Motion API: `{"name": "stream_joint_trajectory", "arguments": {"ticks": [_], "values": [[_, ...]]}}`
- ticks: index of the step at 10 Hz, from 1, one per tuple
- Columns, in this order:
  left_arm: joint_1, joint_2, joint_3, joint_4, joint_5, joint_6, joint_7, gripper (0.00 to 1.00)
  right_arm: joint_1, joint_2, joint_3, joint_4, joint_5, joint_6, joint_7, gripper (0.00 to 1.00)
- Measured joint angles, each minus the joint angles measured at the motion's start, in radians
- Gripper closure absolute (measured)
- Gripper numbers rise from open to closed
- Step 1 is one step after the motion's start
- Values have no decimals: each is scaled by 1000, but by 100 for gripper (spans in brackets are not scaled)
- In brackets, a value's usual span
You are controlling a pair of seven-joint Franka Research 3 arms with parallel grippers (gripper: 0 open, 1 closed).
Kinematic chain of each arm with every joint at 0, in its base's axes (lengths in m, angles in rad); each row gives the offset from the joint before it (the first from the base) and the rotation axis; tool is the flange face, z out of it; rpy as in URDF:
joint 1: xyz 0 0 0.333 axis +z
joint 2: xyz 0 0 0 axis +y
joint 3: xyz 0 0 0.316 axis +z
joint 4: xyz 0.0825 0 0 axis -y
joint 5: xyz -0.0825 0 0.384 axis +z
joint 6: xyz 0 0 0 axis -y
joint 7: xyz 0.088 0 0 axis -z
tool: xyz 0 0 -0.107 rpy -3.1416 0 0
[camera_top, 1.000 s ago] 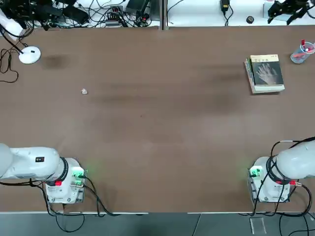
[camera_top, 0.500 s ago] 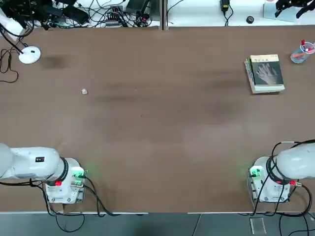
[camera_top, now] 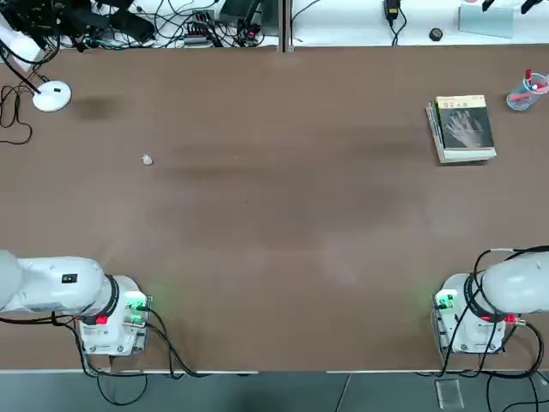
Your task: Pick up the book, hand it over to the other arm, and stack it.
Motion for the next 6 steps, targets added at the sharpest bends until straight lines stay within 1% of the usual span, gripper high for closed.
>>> {"name": "stream_joint_trajectory", "arguments": {"ticks": [4, 6], "values": [[0, 0, 0, 0, 0, 0, -6, 0, 2, 0, -1, 47, -35, -91, 8, 0], [0, 0, 0, 1, 0, 0, -6, 0, 6, 0, -1, 52, -36, -107, 19, 0]]}}
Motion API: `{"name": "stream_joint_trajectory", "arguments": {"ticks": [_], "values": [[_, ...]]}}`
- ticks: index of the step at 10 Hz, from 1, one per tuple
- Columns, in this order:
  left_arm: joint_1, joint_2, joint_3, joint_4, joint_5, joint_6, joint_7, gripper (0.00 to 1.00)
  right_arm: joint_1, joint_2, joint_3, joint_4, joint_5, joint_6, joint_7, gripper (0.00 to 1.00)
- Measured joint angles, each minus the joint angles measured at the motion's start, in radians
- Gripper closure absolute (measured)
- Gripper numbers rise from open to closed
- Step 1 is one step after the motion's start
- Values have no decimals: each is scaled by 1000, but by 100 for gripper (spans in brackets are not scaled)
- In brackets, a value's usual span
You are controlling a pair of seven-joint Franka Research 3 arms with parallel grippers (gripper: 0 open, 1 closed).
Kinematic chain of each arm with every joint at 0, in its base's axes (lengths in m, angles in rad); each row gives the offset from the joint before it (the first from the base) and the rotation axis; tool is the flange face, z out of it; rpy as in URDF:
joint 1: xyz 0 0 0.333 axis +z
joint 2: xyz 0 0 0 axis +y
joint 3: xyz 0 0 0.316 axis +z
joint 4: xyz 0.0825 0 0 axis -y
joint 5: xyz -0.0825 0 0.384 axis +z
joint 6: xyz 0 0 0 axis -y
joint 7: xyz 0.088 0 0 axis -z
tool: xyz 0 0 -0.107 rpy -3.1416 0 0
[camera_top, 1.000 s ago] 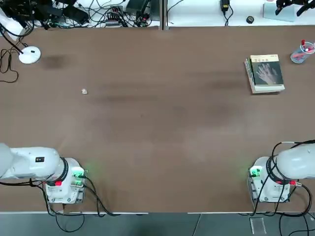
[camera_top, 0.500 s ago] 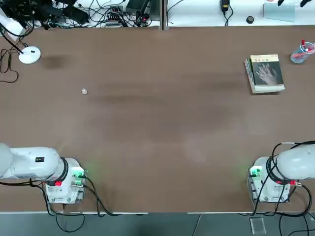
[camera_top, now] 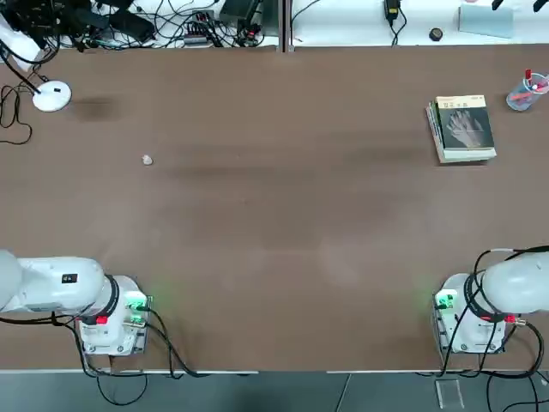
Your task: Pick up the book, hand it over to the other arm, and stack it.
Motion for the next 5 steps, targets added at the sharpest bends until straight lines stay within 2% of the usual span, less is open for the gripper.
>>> {"name": "stream_joint_trajectory", "arguments": {"ticks": [5], "values": [[0, 0, 0, 7, 0, 1, -1, 0, 14, 0, 1, 1, -1, -18, 31, 0]]}}
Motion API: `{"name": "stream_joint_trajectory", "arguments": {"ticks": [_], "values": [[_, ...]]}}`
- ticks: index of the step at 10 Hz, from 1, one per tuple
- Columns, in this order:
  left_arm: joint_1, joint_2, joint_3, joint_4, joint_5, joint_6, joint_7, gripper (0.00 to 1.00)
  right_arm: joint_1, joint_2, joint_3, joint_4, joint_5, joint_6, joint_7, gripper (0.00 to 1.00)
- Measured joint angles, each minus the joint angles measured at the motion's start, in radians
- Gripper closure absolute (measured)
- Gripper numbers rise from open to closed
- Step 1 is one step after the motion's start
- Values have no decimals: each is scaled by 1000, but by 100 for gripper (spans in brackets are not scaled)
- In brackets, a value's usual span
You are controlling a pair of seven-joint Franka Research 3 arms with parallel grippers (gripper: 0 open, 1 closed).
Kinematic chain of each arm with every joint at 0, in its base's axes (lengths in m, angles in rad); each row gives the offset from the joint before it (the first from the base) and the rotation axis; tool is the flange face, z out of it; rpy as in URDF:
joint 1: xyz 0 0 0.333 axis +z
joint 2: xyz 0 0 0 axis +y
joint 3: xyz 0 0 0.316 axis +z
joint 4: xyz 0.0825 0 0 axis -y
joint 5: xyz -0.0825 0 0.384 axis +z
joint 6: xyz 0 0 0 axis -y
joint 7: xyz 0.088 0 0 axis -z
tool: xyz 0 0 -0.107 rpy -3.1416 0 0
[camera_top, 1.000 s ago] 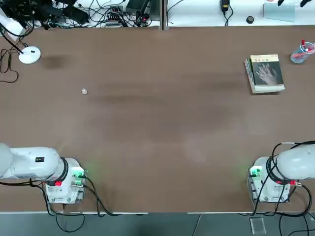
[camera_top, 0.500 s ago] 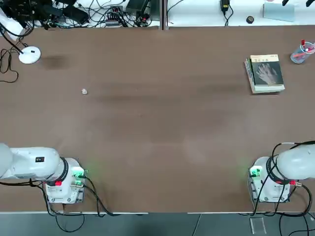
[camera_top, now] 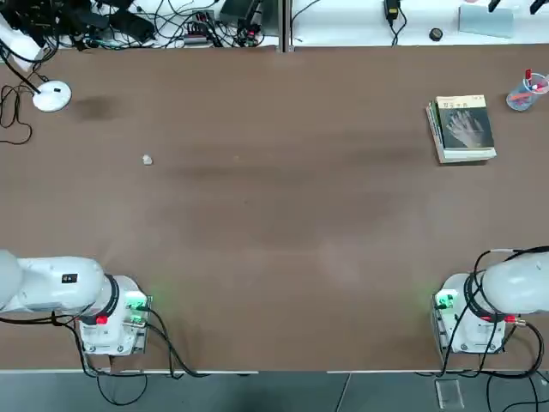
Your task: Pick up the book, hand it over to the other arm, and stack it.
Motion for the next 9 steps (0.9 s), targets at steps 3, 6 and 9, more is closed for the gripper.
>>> {"name": "stream_joint_trajectory", "arguments": {"ticks": [3, 6, 9], "values": [[0, 0, 0, 1, 0, 0, 0, 0, 0, 0, 6, 0, 0, -1, 7, 0], [0, 0, 0, 1, 0, 0, 0, 0, -2, 0, 13, 0, -1, -1, 8, 0], [0, 0, 0, 1, 0, 1, 0, 0, -4, 0, 13, -1, -1, 3, 8, 0]]}}
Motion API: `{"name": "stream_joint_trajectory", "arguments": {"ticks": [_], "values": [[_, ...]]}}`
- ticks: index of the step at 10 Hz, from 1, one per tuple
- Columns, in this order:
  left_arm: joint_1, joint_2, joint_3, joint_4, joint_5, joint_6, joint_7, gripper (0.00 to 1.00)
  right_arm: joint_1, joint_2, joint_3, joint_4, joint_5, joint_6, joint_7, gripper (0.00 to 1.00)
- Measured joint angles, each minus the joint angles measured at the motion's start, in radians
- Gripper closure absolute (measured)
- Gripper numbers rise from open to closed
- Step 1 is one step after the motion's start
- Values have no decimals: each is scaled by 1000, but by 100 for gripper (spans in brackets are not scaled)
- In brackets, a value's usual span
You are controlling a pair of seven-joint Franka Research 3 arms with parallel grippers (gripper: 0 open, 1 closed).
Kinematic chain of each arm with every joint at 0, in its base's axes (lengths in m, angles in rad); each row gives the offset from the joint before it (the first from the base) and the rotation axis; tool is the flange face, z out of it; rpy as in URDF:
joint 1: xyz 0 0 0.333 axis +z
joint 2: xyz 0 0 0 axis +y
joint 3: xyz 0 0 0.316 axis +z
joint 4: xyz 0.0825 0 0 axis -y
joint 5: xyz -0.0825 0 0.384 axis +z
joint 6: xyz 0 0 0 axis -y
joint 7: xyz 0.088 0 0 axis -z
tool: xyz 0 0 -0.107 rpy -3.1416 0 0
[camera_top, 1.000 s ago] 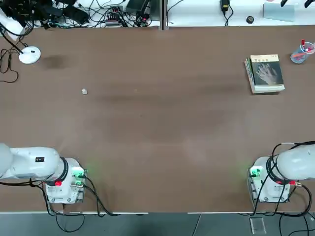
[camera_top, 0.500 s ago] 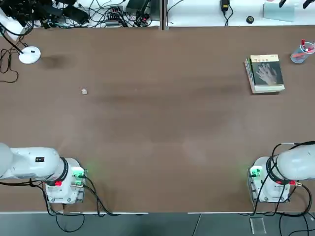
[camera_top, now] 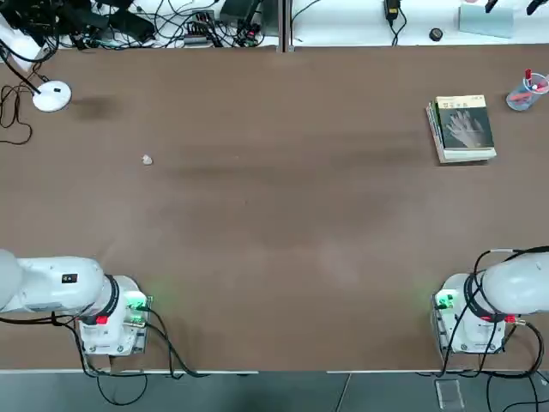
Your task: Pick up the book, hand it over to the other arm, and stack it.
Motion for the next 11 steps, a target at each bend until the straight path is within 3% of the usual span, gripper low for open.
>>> {"name": "stream_joint_trajectory", "arguments": {"ticks": [11], "values": [[0, 0, 0, 2, 0, 0, 0, 0, 0, 1, 14, -6, -8, 17, -2, 0]]}}
